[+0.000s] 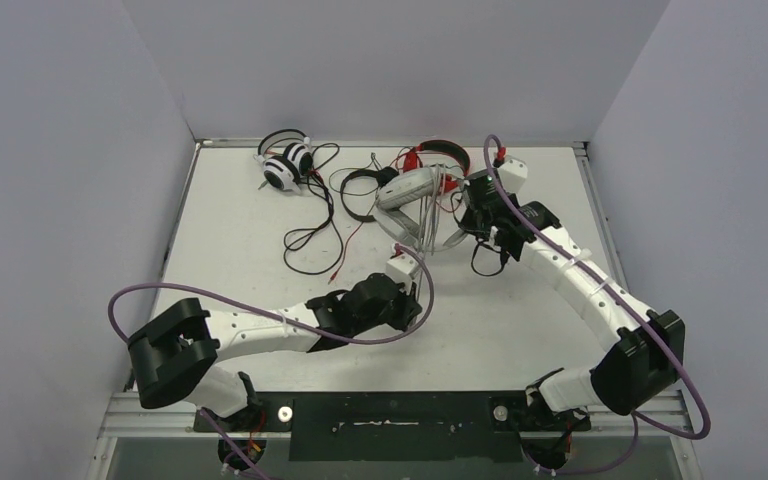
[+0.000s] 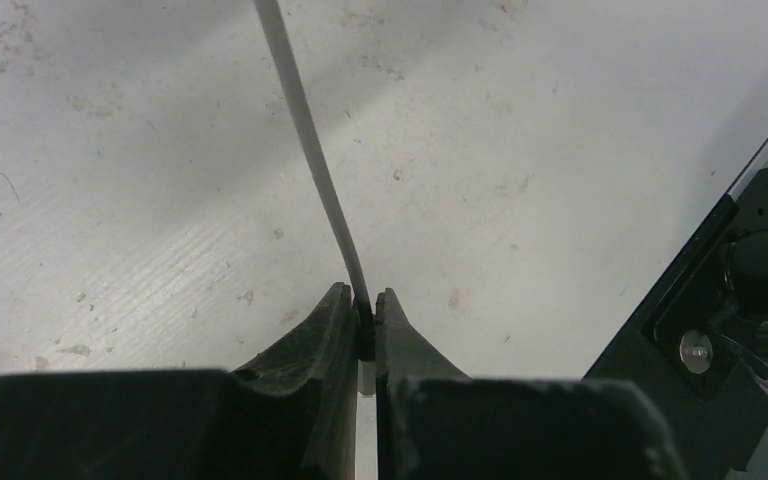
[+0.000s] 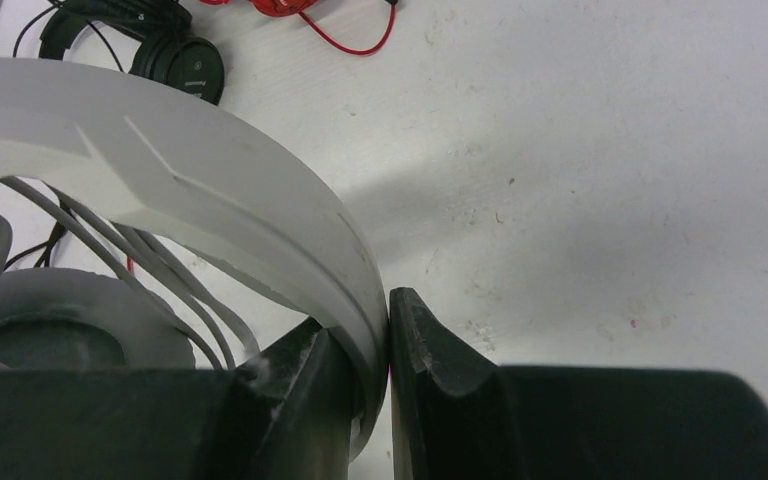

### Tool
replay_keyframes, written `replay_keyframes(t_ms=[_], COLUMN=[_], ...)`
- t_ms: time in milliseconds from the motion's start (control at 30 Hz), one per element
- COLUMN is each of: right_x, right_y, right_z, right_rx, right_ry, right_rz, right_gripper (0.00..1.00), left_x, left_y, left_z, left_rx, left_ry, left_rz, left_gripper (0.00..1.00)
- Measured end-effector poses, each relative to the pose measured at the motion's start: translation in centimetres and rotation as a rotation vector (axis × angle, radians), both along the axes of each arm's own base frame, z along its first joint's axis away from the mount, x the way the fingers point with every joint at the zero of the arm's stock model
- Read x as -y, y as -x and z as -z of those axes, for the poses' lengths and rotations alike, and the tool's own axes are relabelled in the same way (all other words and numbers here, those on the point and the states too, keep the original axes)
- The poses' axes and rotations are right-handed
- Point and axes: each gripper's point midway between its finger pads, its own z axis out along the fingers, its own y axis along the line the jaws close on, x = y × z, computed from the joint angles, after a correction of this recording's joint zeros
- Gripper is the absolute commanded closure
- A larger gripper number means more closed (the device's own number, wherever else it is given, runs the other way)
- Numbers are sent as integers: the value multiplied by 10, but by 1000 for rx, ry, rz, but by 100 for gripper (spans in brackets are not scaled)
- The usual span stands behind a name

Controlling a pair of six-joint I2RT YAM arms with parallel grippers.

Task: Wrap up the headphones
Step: Wrap the headphones cable around the headphones.

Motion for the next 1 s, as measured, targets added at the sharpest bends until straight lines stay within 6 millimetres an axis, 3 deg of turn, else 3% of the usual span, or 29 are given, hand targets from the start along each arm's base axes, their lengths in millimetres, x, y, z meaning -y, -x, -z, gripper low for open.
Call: replay_keyframes(t_ms=[133, 300, 600, 833, 1000], right_x=[1, -1, 10, 32, 51], right_y=[6, 10, 24, 47, 52], right_z=[-11, -19, 3, 50, 54], right_rx=[-48, -82, -241, -410, -440], right_ry=[-40, -110, -321, -417, -461], right_rz=[-31, -61, 10, 135, 203], right_gripper=[100, 100, 100, 100, 100], left_x=[-3, -6, 5, 14, 23], left_y=[-3, -10, -7, -11, -23], left_z=[6, -4, -16, 25, 39], left_rx=[4, 14, 35, 10, 26], left_ry=[44, 133, 229, 178, 150], left_rz=[-5, -17, 31, 40, 30], left_gripper=[99, 97, 97, 86, 66])
